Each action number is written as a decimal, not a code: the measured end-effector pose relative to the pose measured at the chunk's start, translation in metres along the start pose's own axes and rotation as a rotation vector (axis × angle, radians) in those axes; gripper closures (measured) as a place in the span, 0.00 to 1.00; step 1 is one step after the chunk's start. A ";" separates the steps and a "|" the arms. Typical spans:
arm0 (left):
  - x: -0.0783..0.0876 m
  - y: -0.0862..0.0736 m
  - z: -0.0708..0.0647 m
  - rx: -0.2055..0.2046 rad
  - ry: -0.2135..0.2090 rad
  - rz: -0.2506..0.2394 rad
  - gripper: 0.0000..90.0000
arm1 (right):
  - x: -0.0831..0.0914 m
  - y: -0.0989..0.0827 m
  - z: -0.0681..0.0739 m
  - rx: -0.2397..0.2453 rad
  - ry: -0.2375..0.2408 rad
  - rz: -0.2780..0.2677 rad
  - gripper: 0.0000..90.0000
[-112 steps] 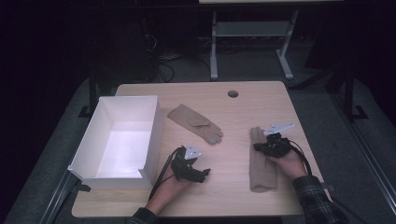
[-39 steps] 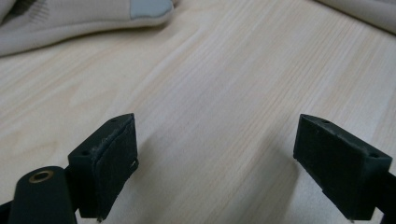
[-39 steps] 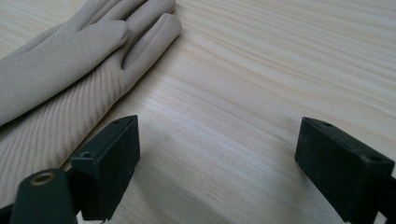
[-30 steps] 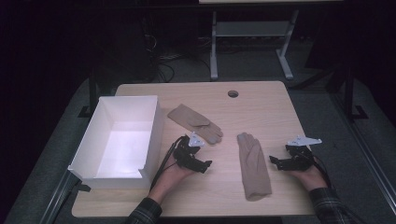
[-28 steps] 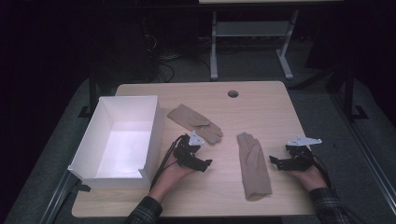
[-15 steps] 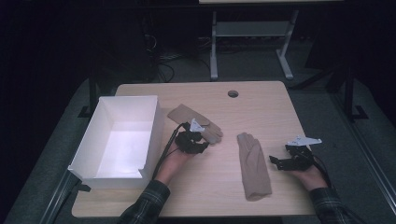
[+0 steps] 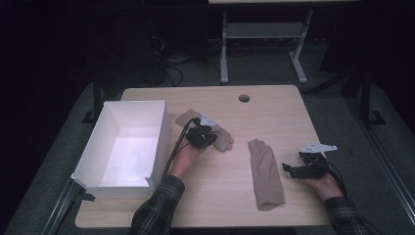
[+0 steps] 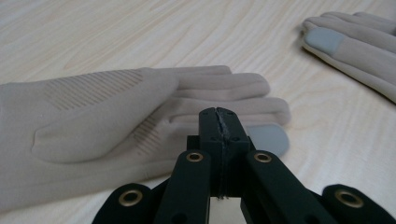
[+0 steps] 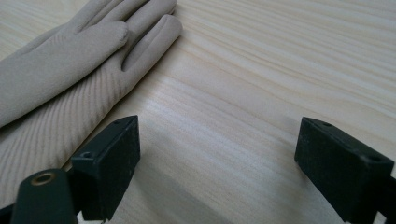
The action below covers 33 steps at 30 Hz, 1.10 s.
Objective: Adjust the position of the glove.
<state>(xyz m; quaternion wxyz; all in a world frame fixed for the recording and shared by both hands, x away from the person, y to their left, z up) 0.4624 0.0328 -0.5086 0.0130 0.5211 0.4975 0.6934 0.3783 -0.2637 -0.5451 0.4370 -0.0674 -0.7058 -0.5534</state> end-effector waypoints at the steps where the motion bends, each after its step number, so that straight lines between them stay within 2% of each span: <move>1: 0.000 0.000 0.000 0.000 0.000 0.000 1.00 | 0.000 0.000 0.000 0.000 0.000 0.000 0.15; 3: -0.005 0.000 0.000 0.010 -0.006 0.000 1.00 | 0.000 0.000 0.000 0.000 0.000 0.000 0.15; 5: -0.014 -0.007 -0.002 0.010 -0.015 0.039 1.00 | 0.000 0.000 0.000 0.000 0.000 0.000 0.15; 6: -0.014 -0.007 -0.002 0.010 -0.015 0.039 1.00 | 0.000 0.000 0.000 0.001 0.000 -0.001 0.15; 7: -0.018 -0.011 -0.004 -0.002 -0.022 0.058 1.00 | 0.000 0.000 0.000 0.001 -0.001 -0.001 0.15; 9: -0.018 -0.011 -0.005 0.019 -0.034 0.059 1.00 | 0.000 0.000 0.000 0.001 -0.001 -0.001 0.15; 15: -0.015 -0.015 -0.011 0.016 -0.059 0.070 1.00 | 0.000 0.000 0.000 0.000 -0.001 0.000 0.15; 21: -0.010 -0.020 -0.029 -0.015 -0.082 0.092 1.00 | 0.000 0.000 0.000 -0.002 -0.001 0.000 0.15; 23: -0.008 -0.022 -0.037 -0.026 -0.097 0.089 1.00 | 0.000 0.000 0.000 -0.002 -0.001 0.000 0.15; 25: -0.006 -0.025 -0.050 -0.027 -0.129 0.087 1.00 | 0.000 0.000 0.000 -0.002 -0.001 0.001 0.15; 28: -0.003 -0.028 -0.061 -0.049 -0.138 0.089 1.00 | 0.000 0.000 0.000 -0.002 -0.001 0.001 0.15; 33: 0.000 -0.031 -0.071 -0.036 -0.149 0.079 1.00 | 0.000 0.000 0.000 -0.003 -0.002 0.000 0.15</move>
Point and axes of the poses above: each handheld gripper's, and its own axes: x roughly backward along the jaws, y roughly out of its top, z roughly to its left, the point moved 9 cm from there along -x, roughly forward along the jaws, and after that the axes turned 3 degrees about x, right-handed, at the moved point
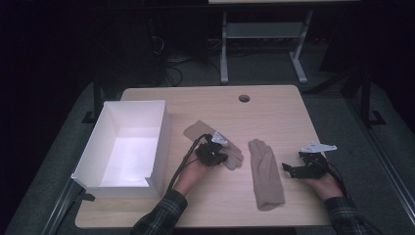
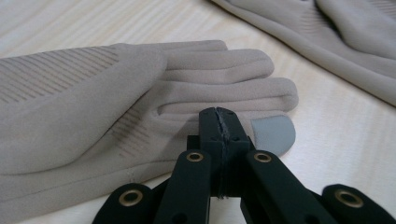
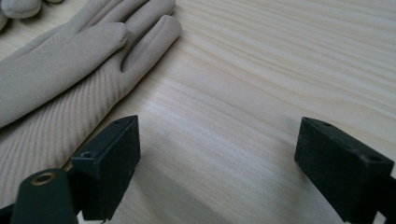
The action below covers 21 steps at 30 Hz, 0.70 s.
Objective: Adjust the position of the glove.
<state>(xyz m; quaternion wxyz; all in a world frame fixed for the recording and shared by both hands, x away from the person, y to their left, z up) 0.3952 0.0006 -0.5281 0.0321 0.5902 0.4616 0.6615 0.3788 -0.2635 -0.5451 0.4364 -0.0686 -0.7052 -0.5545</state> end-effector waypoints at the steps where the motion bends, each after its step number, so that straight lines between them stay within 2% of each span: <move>1: 0.000 -0.001 -0.005 0.013 -0.012 -0.010 1.00 | 0.000 0.000 0.000 0.000 0.000 0.000 0.15; 2: 0.000 -0.001 -0.005 0.013 -0.012 -0.010 1.00 | 0.000 0.000 0.000 -0.001 0.000 0.000 0.15; 3: 0.000 -0.002 -0.012 0.016 -0.031 -0.012 1.00 | 0.000 0.000 0.000 -0.001 0.000 0.000 0.15; 6: 0.000 -0.004 -0.018 0.008 -0.034 -0.013 1.00 | 0.000 0.000 0.000 -0.001 0.000 0.000 0.15; 9: 0.003 -0.004 -0.019 0.002 -0.028 -0.018 1.00 | 0.000 0.000 0.000 -0.001 0.000 0.000 0.15; 10: 0.010 0.000 -0.018 -0.005 -0.024 -0.038 1.00 | 0.000 0.000 0.000 -0.001 0.000 0.000 0.15; 12: 0.014 0.003 -0.017 -0.007 -0.018 -0.043 1.00 | 0.000 0.000 0.000 -0.001 0.000 0.000 0.15; 13: 0.020 0.006 -0.009 -0.016 0.016 -0.041 1.00 | 0.000 0.000 0.000 -0.001 0.000 0.000 0.15; 14: 0.020 0.006 -0.009 -0.016 0.016 -0.041 1.00 | 0.000 0.000 0.000 -0.001 0.000 0.000 0.15; 15: 0.024 0.010 0.001 -0.006 0.048 -0.041 1.00 | 0.000 0.000 0.000 -0.001 0.000 0.000 0.15; 17: 0.026 0.014 0.014 0.013 0.081 -0.050 1.00 | 0.000 0.000 0.000 -0.001 0.000 0.000 0.15; 18: 0.026 0.014 0.014 0.013 0.081 -0.050 1.00 | 0.000 0.000 0.000 0.000 0.000 0.000 0.15; 19: 0.028 0.018 0.028 0.014 0.125 -0.052 1.00 | 0.000 0.000 0.000 -0.001 0.000 0.000 0.15; 20: 0.028 0.018 0.028 0.014 0.125 -0.052 1.00 | 0.000 0.000 0.000 -0.001 0.000 0.000 0.15; 21: 0.029 0.022 0.040 0.025 0.156 -0.057 1.00 | 0.000 0.000 0.000 -0.001 0.000 0.000 0.15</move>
Point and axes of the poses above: each handheld gripper's, and its own axes: x roughly backward along the jaws, y roughly out of its top, z roughly to its left, the point moved 9 cm from there along -x, roughly forward along the jaws, and after that the axes turned 3 degrees about x, right-handed, at the moved point
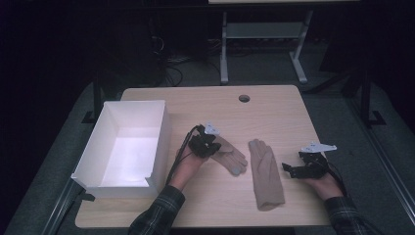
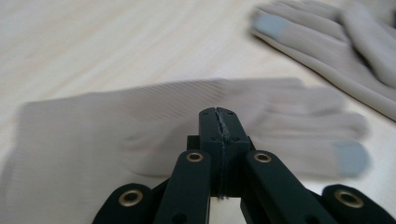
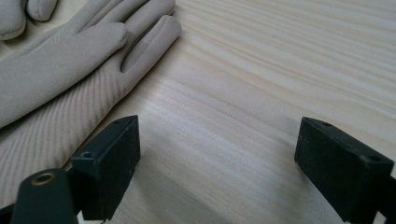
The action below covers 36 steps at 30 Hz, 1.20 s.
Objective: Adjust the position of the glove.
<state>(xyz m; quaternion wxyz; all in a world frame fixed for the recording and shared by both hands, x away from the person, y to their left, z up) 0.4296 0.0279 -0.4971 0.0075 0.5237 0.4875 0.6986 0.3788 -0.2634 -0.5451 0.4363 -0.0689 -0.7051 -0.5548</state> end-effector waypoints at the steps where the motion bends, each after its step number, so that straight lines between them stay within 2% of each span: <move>1: -0.001 0.001 0.006 0.018 0.026 0.001 1.00 | 0.000 0.000 0.000 0.000 0.000 0.000 0.15; 2: -0.001 0.001 0.006 0.018 0.026 0.001 1.00 | 0.000 0.000 0.000 -0.001 0.000 0.000 0.15; 3: -0.005 0.003 0.016 0.031 0.046 0.004 1.00 | 0.000 0.000 0.000 -0.001 0.000 0.000 0.15; 4: -0.005 0.003 0.016 0.031 0.046 0.004 1.00 | 0.000 0.000 0.000 -0.001 0.000 0.000 0.15; 5: -0.007 0.002 0.022 0.026 0.081 0.019 1.00 | 0.000 0.000 0.000 0.000 0.001 0.000 0.15; 6: -0.010 0.002 0.030 0.047 0.093 0.025 1.00 | 0.000 0.000 0.000 -0.001 0.001 0.000 0.15; 7: -0.010 0.002 0.030 0.047 0.093 0.025 1.00 | 0.000 0.000 0.000 -0.001 0.001 0.000 0.15; 9: -0.013 -0.002 0.041 0.048 0.146 0.050 1.00 | 0.000 0.000 0.000 0.000 0.001 0.000 0.15; 10: -0.014 -0.004 0.046 0.071 0.149 0.050 1.00 | 0.000 0.000 0.000 0.000 0.000 -0.001 0.15; 11: -0.016 -0.007 0.051 0.078 0.177 0.065 1.00 | 0.000 0.000 0.000 0.000 0.001 0.000 0.15; 12: -0.019 -0.012 0.056 0.101 0.186 0.081 1.00 | 0.000 0.000 0.000 -0.001 0.001 0.000 0.15; 13: -0.020 -0.016 0.058 0.107 0.190 0.097 1.00 | 0.000 0.000 0.000 -0.001 0.002 0.000 0.15; 14: -0.020 -0.016 0.058 0.107 0.190 0.097 1.00 | 0.000 0.000 0.000 -0.001 0.002 0.000 0.15; 15: -0.021 -0.019 0.057 0.144 0.180 0.089 1.00 | 0.000 0.000 0.000 0.000 0.002 0.000 0.15; 17: -0.021 -0.020 0.056 0.141 0.183 0.091 1.00 | 0.000 0.000 0.000 0.000 0.002 0.000 0.15; 19: -0.018 -0.023 0.055 0.119 0.186 0.102 1.00 | 0.000 0.000 0.000 0.000 0.002 0.000 0.15; 20: -0.017 -0.024 0.053 0.142 0.183 0.094 1.00 | 0.000 0.000 0.000 0.000 0.002 0.000 0.15; 21: -0.016 -0.026 0.053 0.146 0.185 0.094 1.00 | 0.000 0.000 0.000 0.001 0.002 0.000 0.15; 28: -0.002 -0.039 0.045 0.144 0.203 0.125 1.00 | 0.000 0.000 0.001 0.001 0.003 0.000 0.15; 33: 0.007 -0.049 0.035 0.151 0.200 0.145 1.00 | 0.000 0.000 0.001 0.002 0.004 0.001 0.15; 35: 0.013 -0.055 0.030 0.123 0.199 0.158 1.00 | 0.000 0.000 0.001 0.003 0.005 0.000 0.15; 36: 0.015 -0.057 0.027 0.124 0.194 0.153 1.00 | 0.000 0.000 0.001 0.004 0.005 0.000 0.15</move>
Point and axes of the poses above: each handheld gripper's, and its own axes: x roughly backward along the jaws, y roughly out of its top, z roughly to its left, the point moved 9 cm from there along -x, roughly forward along the jaws, and after that the axes turned 3 degrees about x, right-handed, at the moved point
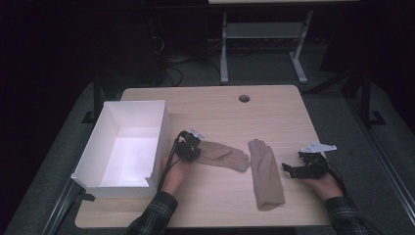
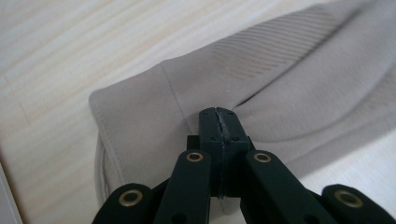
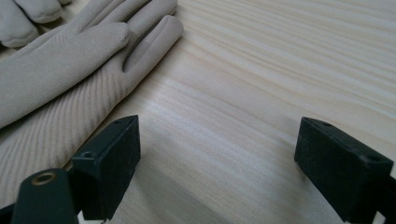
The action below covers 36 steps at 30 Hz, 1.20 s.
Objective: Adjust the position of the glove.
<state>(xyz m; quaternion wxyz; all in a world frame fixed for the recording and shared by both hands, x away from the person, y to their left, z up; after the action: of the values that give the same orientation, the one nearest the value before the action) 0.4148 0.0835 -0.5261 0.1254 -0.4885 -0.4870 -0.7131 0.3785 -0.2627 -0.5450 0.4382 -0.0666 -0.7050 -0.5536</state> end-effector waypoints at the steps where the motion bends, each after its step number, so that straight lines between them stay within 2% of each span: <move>1: 0.000 0.000 0.000 0.000 0.000 0.000 1.00 | 0.000 0.000 0.000 0.000 0.000 0.000 0.15; 10: 0.015 -0.019 -0.019 -0.024 -0.034 0.000 1.00 | 0.000 0.000 0.000 0.010 0.001 -0.004 0.15; 12: 0.020 -0.025 -0.027 -0.022 -0.058 -0.002 1.00 | 0.000 0.000 0.000 0.011 0.002 -0.003 0.15; 15: 0.023 -0.029 -0.032 -0.027 -0.072 -0.004 1.00 | 0.000 0.000 0.000 0.012 0.003 -0.003 0.15; 17: 0.027 -0.034 -0.038 -0.026 -0.101 0.000 1.00 | 0.000 0.000 0.000 0.012 0.003 -0.003 0.15; 19: 0.028 -0.036 -0.039 -0.033 -0.107 0.002 1.00 | 0.000 0.000 0.000 0.012 0.003 -0.003 0.15; 23: 0.035 -0.044 -0.052 -0.025 -0.173 0.003 1.00 | 0.000 0.000 0.000 0.009 0.004 -0.002 0.15; 25: 0.037 -0.046 -0.054 -0.033 -0.185 0.013 1.00 | 0.000 0.001 0.000 0.011 0.005 -0.002 0.15; 26: 0.039 -0.049 -0.059 -0.041 -0.210 0.017 1.00 | 0.000 0.001 0.000 0.014 0.005 -0.003 0.15; 27: 0.039 -0.049 -0.059 -0.041 -0.210 0.017 1.00 | 0.000 0.001 0.000 0.014 0.005 -0.003 0.15; 28: 0.040 -0.050 -0.063 -0.039 -0.230 0.019 1.00 | 0.000 0.001 0.000 0.014 0.005 -0.003 0.15; 29: 0.042 -0.051 -0.070 -0.053 -0.258 0.022 1.00 | 0.000 0.001 0.000 0.014 0.005 -0.003 0.15; 32: 0.046 -0.051 -0.077 -0.082 -0.276 0.016 1.00 | 0.000 0.001 0.000 0.014 0.006 -0.003 0.15; 34: 0.048 -0.048 -0.078 -0.088 -0.279 0.005 1.00 | 0.000 0.001 0.001 0.014 0.006 -0.002 0.15; 36: 0.048 -0.032 -0.072 -0.099 -0.262 -0.035 1.00 | -0.001 0.001 0.001 0.014 0.007 -0.002 0.15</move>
<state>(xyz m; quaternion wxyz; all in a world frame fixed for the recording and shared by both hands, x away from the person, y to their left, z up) 0.3292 0.0550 -0.5083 0.0242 -0.5744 -0.4717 -0.6685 0.3789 -0.2616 -0.5449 0.4404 -0.0607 -0.7075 -0.5493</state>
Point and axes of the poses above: each handheld gripper's, and its own axes: x roughly backward along the jaws, y roughly out of its top, z roughly to its left, the point moved 9 cm from there along -x, roughly forward along the jaws, and after that the axes turned 3 degrees about x, right-handed, at the moved point
